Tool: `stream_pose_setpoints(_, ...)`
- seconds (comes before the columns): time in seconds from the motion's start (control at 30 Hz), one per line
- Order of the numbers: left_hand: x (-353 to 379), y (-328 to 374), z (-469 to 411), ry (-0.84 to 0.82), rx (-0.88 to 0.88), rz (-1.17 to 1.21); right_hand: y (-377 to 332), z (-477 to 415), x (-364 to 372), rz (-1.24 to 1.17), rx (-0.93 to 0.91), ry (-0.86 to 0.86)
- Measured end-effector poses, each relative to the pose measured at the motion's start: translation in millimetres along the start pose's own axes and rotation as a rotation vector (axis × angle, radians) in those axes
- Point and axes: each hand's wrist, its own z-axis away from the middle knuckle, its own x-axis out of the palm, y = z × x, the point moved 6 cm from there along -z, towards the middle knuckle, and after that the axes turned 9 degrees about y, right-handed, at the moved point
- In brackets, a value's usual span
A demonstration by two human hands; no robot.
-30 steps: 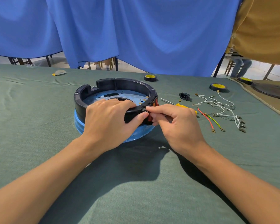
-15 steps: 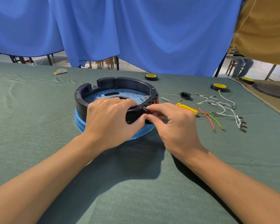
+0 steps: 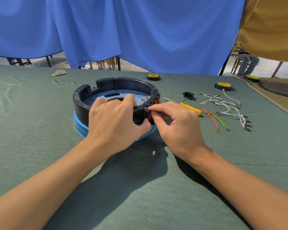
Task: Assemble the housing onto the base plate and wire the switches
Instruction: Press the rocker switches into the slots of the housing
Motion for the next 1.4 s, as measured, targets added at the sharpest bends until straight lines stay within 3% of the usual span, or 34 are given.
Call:
stream_pose_setpoints(0.1, -0.3, 0.8, 0.0, 0.017, 0.031, -0.009, 2.0, -0.2, 0.1, -0.010, 0.031, -0.002)
stream_pose_setpoints(0.33, -0.1, -3.9, -0.2, 0.079, 0.018, 0.016, 16.7, -3.6, 7.2, -0.290, 0.398, -0.045)
stream_pose_setpoints(0.47, -0.4, -4.1, 0.1, 0.098, 0.015, 0.032, 15.4, -6.1, 10.3, -0.309, 0.459, -0.033)
stream_pose_setpoints(0.6, -2.0, -2.8, -0.2, 0.108, 0.021, 0.044, 15.7, -5.8, 10.3, -0.264, 0.458, -0.054)
stream_pose_setpoints(0.9, -3.3, -3.4, 0.5, 0.034, 0.108, 0.074, 4.0, -5.0, 2.6, -0.001, 0.219, -0.054)
stream_pose_setpoints(1.4, 1.3, -5.4, -0.1, -0.055, 0.127, 0.076, -10.8, 6.5, 1.7, 0.184, 0.144, -0.012)
